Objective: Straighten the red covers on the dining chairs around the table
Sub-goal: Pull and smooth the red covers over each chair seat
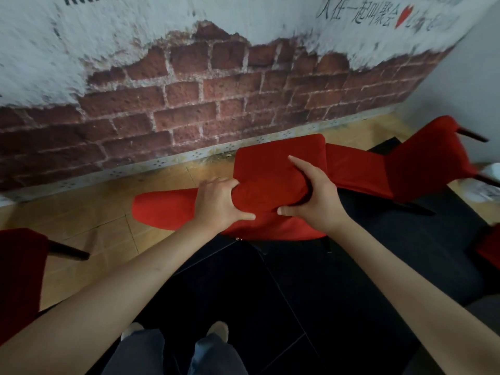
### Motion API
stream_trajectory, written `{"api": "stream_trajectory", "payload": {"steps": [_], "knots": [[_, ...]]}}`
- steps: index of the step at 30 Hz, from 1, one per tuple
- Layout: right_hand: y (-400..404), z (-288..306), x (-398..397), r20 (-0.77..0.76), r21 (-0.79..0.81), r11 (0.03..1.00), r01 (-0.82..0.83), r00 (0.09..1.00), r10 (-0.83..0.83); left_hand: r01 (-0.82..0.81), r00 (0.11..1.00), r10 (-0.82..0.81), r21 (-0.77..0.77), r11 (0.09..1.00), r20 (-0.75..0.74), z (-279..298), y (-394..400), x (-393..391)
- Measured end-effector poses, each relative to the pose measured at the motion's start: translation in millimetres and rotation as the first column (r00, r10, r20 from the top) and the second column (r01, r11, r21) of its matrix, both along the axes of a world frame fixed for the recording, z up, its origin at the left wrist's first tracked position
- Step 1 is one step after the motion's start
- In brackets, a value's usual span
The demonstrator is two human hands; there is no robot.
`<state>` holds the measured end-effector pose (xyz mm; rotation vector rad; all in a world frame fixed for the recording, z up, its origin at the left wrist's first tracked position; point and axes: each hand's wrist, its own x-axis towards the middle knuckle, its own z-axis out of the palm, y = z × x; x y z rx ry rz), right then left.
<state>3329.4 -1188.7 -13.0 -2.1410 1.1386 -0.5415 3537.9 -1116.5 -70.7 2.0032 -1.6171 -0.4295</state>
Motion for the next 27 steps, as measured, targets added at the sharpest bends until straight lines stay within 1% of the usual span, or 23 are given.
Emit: {"api": "stream_trajectory", "payload": {"steps": [2, 5, 7, 8, 11, 13, 16, 18, 21, 24, 27], "knots": [[-3, 5, -7, -0.031, -0.029, 0.999, 0.028, 0.999, -0.029, 0.048, 0.999, -0.048, -0.005, 0.999, -0.016, 1, -4, -6], [-7, 11, -20, -0.061, -0.053, 0.998, 0.038, 0.997, -0.041, 0.179, 0.984, -0.177, 0.04, 0.983, -0.037, 1, -6, -1], [-10, 14, -29, -0.063, -0.055, 0.998, 0.042, 0.997, -0.046, 0.228, 0.972, -0.231, 0.088, 0.97, 0.029, -4, 0, 10], [-11, 14, -32, -0.059, -0.052, 0.997, 0.051, 0.997, -0.054, 0.225, 0.969, -0.235, 0.122, 0.967, 0.081, -9, 4, 17], [-14, 17, -43, -0.049, -0.048, 0.996, 0.07, 0.996, -0.072, 0.141, 0.966, -0.176, 0.188, 0.972, 0.189, -21, 13, 32], [-16, 18, -49, -0.062, -0.056, 0.995, 0.08, 0.995, -0.084, 0.123, 0.955, -0.167, 0.186, 0.975, 0.244, -21, 8, 35], [-19, 20, -62, -0.088, -0.06, 0.991, 0.116, 0.989, -0.121, 0.182, 0.917, -0.226, 0.159, 0.97, 0.328, -15, -6, 29], [-22, 21, -72, -0.093, -0.061, 0.986, 0.155, 0.983, -0.161, 0.214, 0.9, -0.252, 0.142, 0.966, 0.355, -9, -17, 23], [-27, 24, -84, -0.086, -0.059, 0.974, 0.217, 0.971, -0.221, 0.256, 0.891, -0.289, 0.137, 0.957, 0.35, 4, -38, 16], [-32, 23, -93, -0.073, -0.066, 0.966, 0.252, 0.964, -0.256, 0.296, 0.91, -0.324, 0.142, 0.944, 0.257, 14, -56, 9], [-36, 19, -104, -0.067, -0.046, 0.959, 0.279, 0.957, -0.282, 0.354, 0.887, -0.374, 0.122, 0.927, 0.271, 19, -72, 5]]}}
